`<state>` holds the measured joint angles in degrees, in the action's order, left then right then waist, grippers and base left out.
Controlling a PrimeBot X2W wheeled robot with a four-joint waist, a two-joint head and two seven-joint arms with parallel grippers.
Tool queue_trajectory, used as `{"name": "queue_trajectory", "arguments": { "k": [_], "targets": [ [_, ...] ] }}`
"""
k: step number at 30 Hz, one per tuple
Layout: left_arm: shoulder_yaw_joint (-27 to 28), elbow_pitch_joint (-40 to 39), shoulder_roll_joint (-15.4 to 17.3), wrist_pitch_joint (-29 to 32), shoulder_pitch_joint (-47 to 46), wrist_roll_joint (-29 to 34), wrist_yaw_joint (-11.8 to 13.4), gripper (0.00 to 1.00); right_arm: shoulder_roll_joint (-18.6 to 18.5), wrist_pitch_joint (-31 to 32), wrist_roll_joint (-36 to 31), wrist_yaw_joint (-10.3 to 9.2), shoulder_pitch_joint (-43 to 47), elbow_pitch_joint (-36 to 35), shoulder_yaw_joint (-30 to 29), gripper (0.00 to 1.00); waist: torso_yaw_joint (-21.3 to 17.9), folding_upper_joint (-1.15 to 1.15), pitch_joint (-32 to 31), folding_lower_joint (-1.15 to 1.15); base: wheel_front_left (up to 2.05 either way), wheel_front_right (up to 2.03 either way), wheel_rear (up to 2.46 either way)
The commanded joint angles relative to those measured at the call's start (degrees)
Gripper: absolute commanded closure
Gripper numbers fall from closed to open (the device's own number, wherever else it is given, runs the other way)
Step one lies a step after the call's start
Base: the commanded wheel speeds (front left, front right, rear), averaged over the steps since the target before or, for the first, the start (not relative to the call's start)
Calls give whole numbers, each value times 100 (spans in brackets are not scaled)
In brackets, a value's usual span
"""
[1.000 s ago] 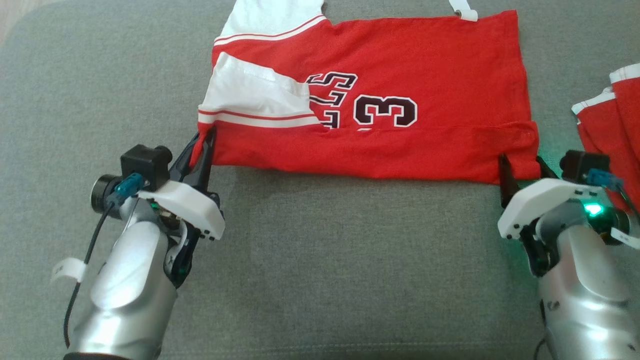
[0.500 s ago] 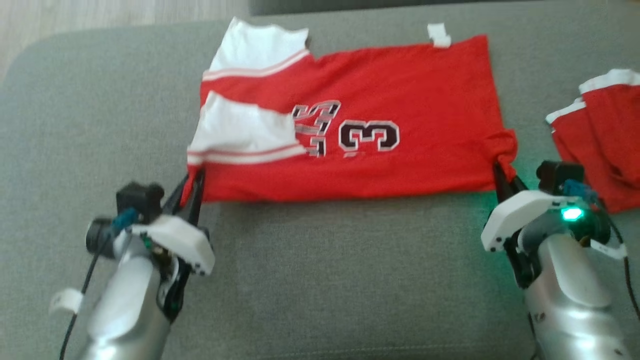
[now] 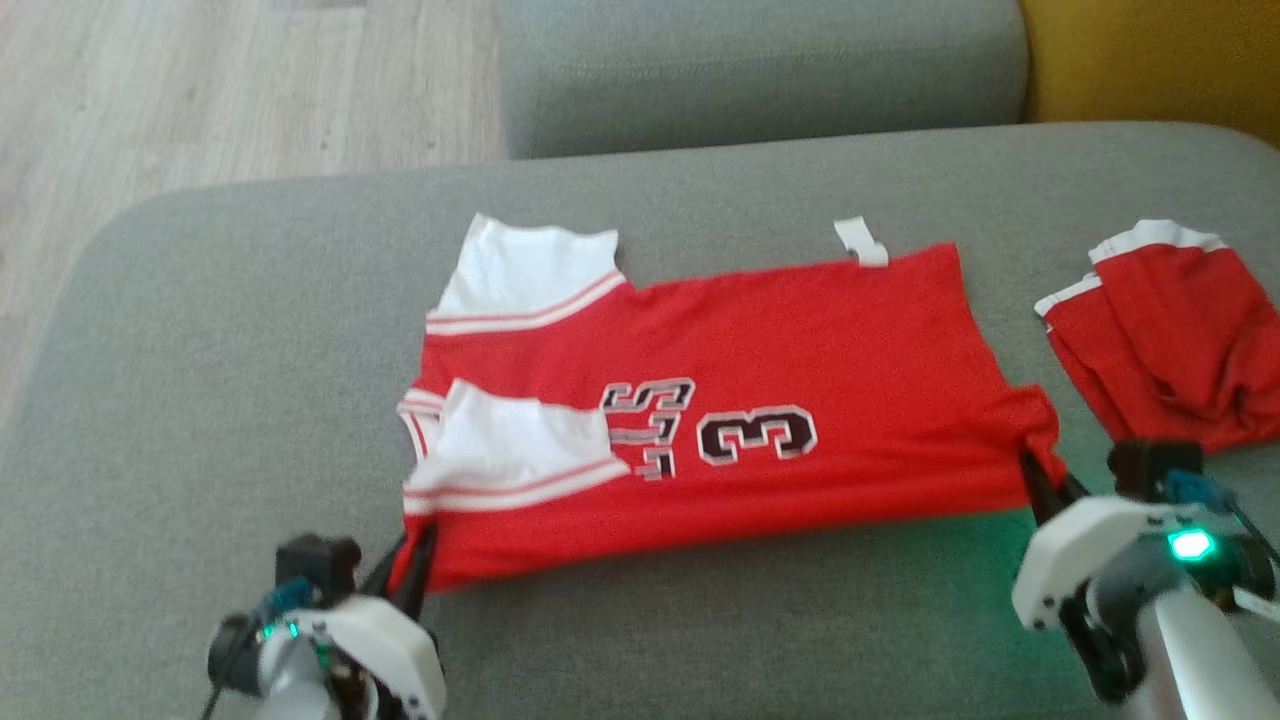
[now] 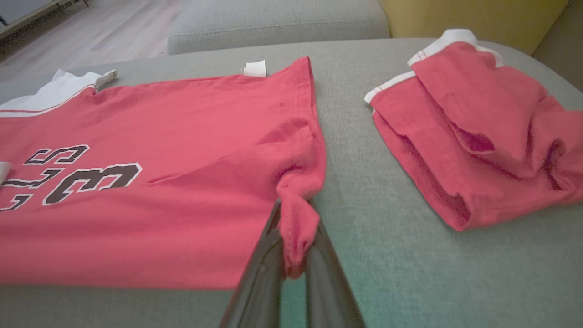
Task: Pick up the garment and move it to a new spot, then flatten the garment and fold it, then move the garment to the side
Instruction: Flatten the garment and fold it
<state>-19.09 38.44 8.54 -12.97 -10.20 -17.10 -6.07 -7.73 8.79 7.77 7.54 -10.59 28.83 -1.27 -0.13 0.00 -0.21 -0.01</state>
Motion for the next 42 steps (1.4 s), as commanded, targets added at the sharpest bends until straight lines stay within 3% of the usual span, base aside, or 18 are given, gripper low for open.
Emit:
{"name": "queue_trajectory", "arguments": {
  "k": [1, 7, 8, 9, 10, 11, 12, 23, 29, 34, 42],
  "targets": [
    [168, -239, 114, 45, -14, -53, 13, 100, -164, 182, 78, -5, 123, -492, 64, 100, -11, 0, -72, 1, 0, 0, 0],
    [58, -440, 90, 215, 222, -74, 50, 100, -134, 687, 87, -5, 710, -1190, -203, 100, -16, 0, -99, 1, 0, 0, 0],
    [38, -466, 83, 219, 226, -63, 64, 90, -98, 705, 82, -5, 758, -1289, -244, 6, -19, 0, -95, 1, 0, 0, 0],
    [38, -466, 83, 219, 226, -63, 64, 90, -98, 705, 82, -5, 758, -1289, -244, 6, -19, 0, -95, 1, 0, 0, 0],
    [30, -488, 77, 219, 223, -59, 85, 60, -39, 710, 94, -5, 786, -1378, -307, 0, -23, 0, -87, 1, 0, 0, 0],
    [31, -515, 70, 204, 211, -56, 111, 6, 2, 710, 82, -5, 802, -1465, -332, 0, -30, 0, -77, 1, 0, 0, 0],
    [41, -545, 66, 177, 191, -55, 141, 0, 41, 686, 67, -5, 796, -1557, -341, 0, -44, 0, -65, 1, 0, 0, 0],
    [541, -1567, 18, -194, -206, -135, 343, 0, 249, -321, -127, -5, 332, -2168, -374, 0, -191, 0, 168, 1, 0, 0, 0],
    [780, -1981, 68, -201, -534, -116, 229, 0, 303, -620, -203, -5, -101, -2057, -263, 0, -292, 0, 454, 1, 0, 0, 0],
    [664, -1745, 379, 18, -1327, -14, 58, 0, 272, -685, -258, -5, -606, -1902, -115, 0, -365, 0, 863, 1, 0, 0, 0],
    [-5, -947, 1094, 1198, -3138, -475, -136, 0, 97, -702, -238, -5, -1471, -1675, 268, 0, -625, 0, 1603, 1, 0, 0, 0]
  ]
}}
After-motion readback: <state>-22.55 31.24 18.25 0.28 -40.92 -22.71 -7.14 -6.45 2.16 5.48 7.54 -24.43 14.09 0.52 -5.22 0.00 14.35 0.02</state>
